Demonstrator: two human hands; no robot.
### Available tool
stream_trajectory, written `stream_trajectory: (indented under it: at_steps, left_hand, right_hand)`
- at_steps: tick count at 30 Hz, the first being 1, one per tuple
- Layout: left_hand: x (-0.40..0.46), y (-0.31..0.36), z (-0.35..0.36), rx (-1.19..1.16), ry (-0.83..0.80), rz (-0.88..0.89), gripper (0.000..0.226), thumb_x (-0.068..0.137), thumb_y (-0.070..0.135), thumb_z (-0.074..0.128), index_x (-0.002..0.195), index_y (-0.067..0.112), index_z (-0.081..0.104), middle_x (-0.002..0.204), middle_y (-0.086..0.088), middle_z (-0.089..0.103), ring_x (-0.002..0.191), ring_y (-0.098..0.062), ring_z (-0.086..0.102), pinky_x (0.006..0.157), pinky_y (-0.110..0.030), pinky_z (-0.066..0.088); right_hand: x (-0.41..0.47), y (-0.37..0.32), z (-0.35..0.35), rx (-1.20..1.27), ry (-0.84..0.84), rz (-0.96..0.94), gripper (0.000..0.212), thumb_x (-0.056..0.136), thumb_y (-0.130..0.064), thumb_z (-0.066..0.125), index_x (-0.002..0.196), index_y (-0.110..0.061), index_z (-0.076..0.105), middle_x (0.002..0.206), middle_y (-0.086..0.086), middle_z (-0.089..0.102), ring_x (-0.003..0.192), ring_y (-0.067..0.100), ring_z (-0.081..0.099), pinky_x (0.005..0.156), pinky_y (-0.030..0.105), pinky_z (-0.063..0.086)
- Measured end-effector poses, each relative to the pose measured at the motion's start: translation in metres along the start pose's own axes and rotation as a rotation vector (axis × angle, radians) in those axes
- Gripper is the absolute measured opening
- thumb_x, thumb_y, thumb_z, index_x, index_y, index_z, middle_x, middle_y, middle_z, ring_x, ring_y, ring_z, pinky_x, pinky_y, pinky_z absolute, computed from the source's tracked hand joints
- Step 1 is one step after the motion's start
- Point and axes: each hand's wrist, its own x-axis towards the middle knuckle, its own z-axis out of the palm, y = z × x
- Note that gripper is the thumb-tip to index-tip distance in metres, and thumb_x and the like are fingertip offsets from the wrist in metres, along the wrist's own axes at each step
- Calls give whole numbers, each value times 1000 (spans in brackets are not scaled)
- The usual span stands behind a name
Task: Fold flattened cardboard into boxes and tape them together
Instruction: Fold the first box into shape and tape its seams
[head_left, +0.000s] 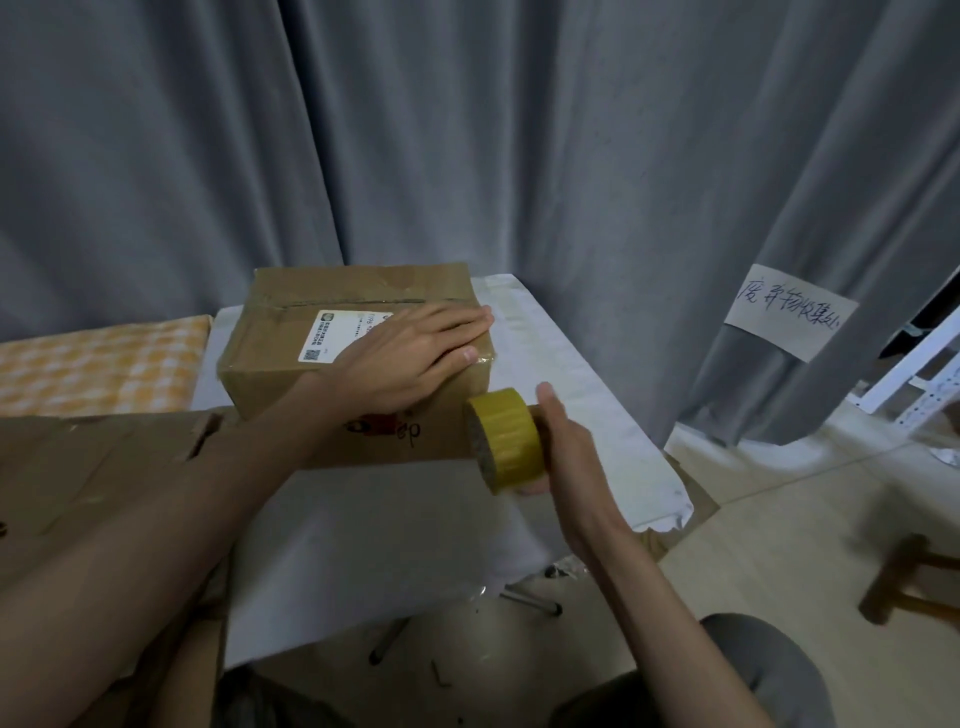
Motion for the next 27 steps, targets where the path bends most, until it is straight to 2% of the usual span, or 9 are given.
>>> stream_trajectory:
  at_steps: [3, 5, 8, 12, 15, 17, 21, 24, 27]
  left_hand:
    - [-3, 3, -2, 53, 71, 6, 48, 104, 44, 32, 148, 27, 43, 142, 10, 43, 124, -12, 40, 102, -34, 34]
    - [-5, 6, -5, 22, 114, -2, 43, 103, 40, 38, 143, 28, 50, 130, 8, 47, 114, -13, 43, 94, -35, 37]
    - [-6, 10, -8, -16, 123, -9, 38, 102, 37, 42, 137, 27, 56, 126, 8, 50, 111, -14, 45, 93, -35, 38]
    - [-6, 13, -12, -31, 115, -28, 36, 103, 30, 45, 135, 24, 58, 128, 6, 53, 115, -14, 46, 96, -33, 38]
    - [-9, 14, -13, -41, 105, -33, 37, 103, 28, 44, 137, 23, 57, 133, 7, 51, 121, -12, 45, 99, -23, 32]
    - [-13, 14, -11, -51, 112, -38, 39, 102, 26, 45, 139, 22, 55, 137, 8, 50, 126, -11, 43, 101, -19, 28]
    - [-21, 17, -8, -59, 89, -59, 57, 89, 37, 46, 145, 22, 48, 143, 8, 45, 133, -11, 39, 109, -22, 28]
    - [-23, 20, -7, -19, 80, -55, 76, 77, 54, 49, 146, 24, 45, 145, 8, 41, 134, -8, 35, 107, -9, 14]
    - [-24, 21, -6, 17, 88, -52, 83, 77, 67, 55, 147, 24, 42, 146, 8, 38, 133, -7, 32, 103, -5, 8]
  right_hand:
    - [21, 14, -26, -281, 133, -120, 28, 97, -27, 56, 81, -13, 75, 79, -4, 75, 72, 2, 67, 59, 18, 49]
    - [30, 26, -37, -607, 35, -145, 15, 89, -8, 60, 77, -4, 70, 71, 2, 72, 58, -8, 55, 57, 13, 41]
    - [37, 42, -40, -830, -121, -125, 13, 80, -8, 72, 77, 5, 69, 67, 16, 62, 60, -2, 41, 59, 23, 37]
    - [44, 50, -41, -981, -96, -173, 23, 78, -16, 77, 74, -15, 55, 81, 6, 52, 80, 20, 48, 62, 30, 31]
    - [46, 49, -48, -911, -30, -162, 26, 82, -14, 71, 76, -23, 47, 76, -5, 54, 78, 22, 52, 59, 33, 32]
    - [48, 40, -55, -814, 39, -176, 20, 84, -18, 74, 78, -22, 56, 77, -3, 64, 77, 23, 61, 63, 33, 43]
    - [44, 1, -61, -497, 163, -405, 13, 86, -21, 78, 81, -23, 67, 75, -5, 68, 65, 18, 67, 58, 25, 51]
    - [35, -28, -55, -401, 122, -546, 11, 87, -32, 77, 89, -25, 70, 90, -4, 69, 75, 17, 67, 62, 25, 52]
    - [30, -40, -43, -408, -6, -576, 11, 91, -29, 73, 96, -21, 67, 95, 0, 68, 72, 15, 69, 61, 28, 56]
